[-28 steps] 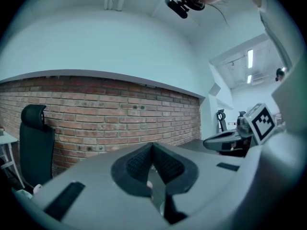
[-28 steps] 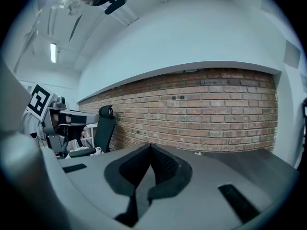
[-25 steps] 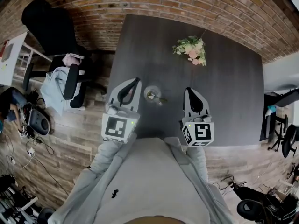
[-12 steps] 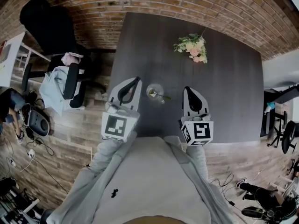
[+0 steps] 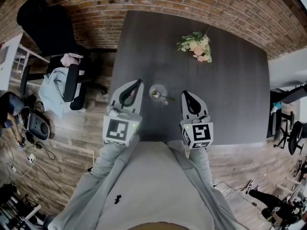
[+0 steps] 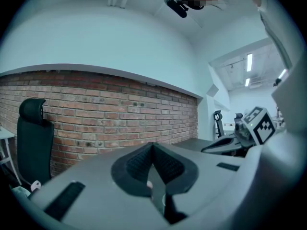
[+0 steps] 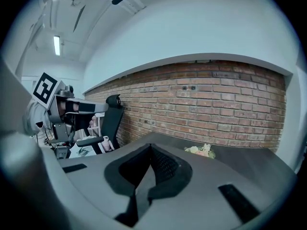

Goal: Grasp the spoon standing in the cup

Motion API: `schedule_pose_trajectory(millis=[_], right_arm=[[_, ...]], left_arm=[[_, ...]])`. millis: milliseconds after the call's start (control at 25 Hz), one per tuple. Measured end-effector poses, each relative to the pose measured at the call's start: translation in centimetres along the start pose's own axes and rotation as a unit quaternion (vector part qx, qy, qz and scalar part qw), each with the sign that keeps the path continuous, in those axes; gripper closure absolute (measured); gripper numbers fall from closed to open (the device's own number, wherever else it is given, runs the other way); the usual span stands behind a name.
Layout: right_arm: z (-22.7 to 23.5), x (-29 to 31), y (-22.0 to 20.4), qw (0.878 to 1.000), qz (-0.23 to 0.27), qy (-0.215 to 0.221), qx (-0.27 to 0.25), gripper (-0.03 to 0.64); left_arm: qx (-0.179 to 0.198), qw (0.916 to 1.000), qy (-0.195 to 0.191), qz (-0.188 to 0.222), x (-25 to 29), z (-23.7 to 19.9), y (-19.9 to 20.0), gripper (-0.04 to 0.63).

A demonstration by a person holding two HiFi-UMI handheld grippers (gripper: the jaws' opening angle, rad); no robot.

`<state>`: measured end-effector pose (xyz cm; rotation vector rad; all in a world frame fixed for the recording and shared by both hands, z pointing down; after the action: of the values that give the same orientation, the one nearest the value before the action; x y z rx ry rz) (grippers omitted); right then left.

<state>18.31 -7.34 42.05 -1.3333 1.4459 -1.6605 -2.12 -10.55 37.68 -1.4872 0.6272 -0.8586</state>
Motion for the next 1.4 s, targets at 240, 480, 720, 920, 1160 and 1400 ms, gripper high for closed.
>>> schedule_pose_trajectory(millis=[240,480,720,920,1160,1400], right_arm=[[-0.8,0.2,-1.6,1.000,-0.015,0.018,0.020,0.600],[-1.1,0.4,-3.1,0.998,-0.036,0.034,0.044,0.600],[-1.1,0.5,-3.8,0.996,-0.039,0.044,0.060,0.575],[-1.7,1.0,-4.4,0.994,-0.048,0.065,0.069,0.512],[-2.7,1.9,-5.6,0.992,-0.061,0.088,0.073,0.472],[-3.2,2.7,-6.8,0.989,-0.073,0.101,0.074,0.469]], left_arm=[[-0.004,1.0000,0.001,-0.006,-0.2,0.0,-0.6,0.577],[0.010,0.9999,-0.010,-0.003,0.0,0.2,-1.0,0.577],[-0.013,0.9999,-0.005,-0.010,0.2,0.4,-0.7,0.577],[-0.008,0.9999,-0.007,-0.010,0.4,0.3,-0.8,0.577],[-0.012,0.9998,-0.007,-0.017,0.5,0.6,-0.7,0.577],[-0.008,0.9998,-0.005,-0.018,0.3,0.6,-1.0,0.577]])
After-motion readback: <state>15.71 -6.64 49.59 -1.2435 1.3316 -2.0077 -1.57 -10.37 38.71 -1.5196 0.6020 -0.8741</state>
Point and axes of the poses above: the fingertips, and each gripper's own axes: x forward along the fingers, z to its right, y out of its top, the point moved 6 cm from there along -x, backward along the fingers, and after that the axes turned 1 degree about -z, right-handed, at the moved point
